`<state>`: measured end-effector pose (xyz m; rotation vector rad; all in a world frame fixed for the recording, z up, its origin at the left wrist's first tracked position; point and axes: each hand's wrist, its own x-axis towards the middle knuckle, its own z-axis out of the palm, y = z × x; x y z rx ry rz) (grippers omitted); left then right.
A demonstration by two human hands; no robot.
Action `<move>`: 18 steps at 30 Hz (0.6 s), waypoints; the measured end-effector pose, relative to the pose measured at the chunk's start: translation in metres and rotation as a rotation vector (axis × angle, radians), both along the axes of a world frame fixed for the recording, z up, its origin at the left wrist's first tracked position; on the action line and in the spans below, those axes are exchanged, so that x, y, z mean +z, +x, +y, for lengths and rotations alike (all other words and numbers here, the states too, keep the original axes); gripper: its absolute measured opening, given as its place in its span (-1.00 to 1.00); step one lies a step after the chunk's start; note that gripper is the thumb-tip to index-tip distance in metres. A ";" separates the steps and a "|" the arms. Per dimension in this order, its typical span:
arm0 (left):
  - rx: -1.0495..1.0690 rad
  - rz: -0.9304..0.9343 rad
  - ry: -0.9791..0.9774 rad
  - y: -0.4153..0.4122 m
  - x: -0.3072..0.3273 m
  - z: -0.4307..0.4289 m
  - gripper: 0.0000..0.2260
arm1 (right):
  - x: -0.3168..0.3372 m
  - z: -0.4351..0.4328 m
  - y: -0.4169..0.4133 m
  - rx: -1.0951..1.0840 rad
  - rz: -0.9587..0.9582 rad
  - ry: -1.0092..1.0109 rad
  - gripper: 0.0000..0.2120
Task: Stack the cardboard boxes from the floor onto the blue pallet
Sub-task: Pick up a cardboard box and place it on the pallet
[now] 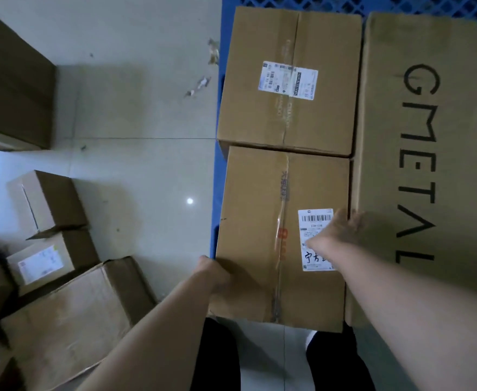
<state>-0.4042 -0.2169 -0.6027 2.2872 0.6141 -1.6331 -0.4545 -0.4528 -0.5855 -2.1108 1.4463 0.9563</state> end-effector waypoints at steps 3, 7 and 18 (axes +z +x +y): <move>-0.077 -0.328 0.025 0.057 0.015 -0.005 -0.48 | 0.002 0.005 0.020 0.013 -0.051 -0.030 -0.05; -0.093 -0.575 -0.096 0.139 0.033 -0.041 -0.44 | 0.004 -0.019 0.036 -0.038 -0.102 -0.068 -0.07; -0.020 -0.829 0.084 0.174 -0.004 -0.159 -0.49 | -0.016 -0.186 0.011 -0.240 -0.338 -0.131 -0.10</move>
